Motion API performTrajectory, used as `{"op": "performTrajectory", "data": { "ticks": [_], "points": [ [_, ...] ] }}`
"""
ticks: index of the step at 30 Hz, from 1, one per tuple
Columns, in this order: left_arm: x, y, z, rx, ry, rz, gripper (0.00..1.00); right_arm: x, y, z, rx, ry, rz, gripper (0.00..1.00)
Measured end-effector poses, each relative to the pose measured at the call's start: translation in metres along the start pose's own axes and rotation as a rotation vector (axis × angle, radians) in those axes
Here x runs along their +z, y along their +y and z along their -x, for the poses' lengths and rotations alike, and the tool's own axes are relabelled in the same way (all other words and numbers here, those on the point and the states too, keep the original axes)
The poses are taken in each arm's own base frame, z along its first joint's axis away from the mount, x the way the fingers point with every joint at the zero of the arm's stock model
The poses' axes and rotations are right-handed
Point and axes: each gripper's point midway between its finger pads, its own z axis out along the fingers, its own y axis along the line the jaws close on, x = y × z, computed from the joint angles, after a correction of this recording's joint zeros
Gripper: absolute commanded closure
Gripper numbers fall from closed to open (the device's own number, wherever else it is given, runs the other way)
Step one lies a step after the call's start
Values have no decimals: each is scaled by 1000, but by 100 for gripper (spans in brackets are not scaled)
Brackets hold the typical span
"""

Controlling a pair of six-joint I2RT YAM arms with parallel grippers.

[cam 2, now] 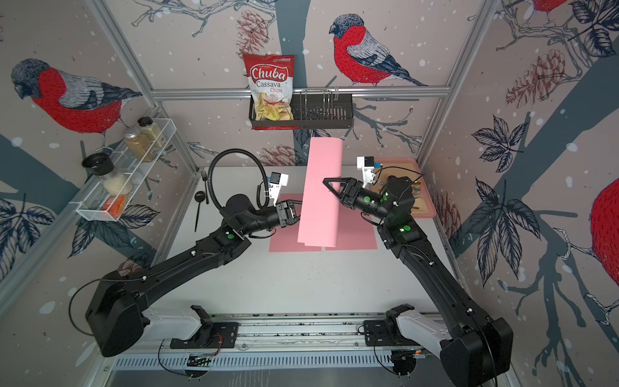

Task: Fold the rectangular paper in half along the long edge
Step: Fold the paper.

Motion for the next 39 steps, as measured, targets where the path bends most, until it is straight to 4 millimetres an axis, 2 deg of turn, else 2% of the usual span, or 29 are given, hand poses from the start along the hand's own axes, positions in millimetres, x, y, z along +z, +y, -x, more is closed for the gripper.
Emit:
{"op": "performTrajectory", "data": {
  "ticks": [27, 37, 39],
  "points": [
    [0, 1, -1, 4, 1, 2, 100, 1, 6, -3, -5, 45, 24, 56],
    [0, 1, -1, 4, 1, 2, 100, 0, 4, -4, 2, 52, 20, 63],
    [0, 1, -1, 4, 0, 3, 94, -1, 1, -4, 3, 49, 20, 62]
  ]
}}
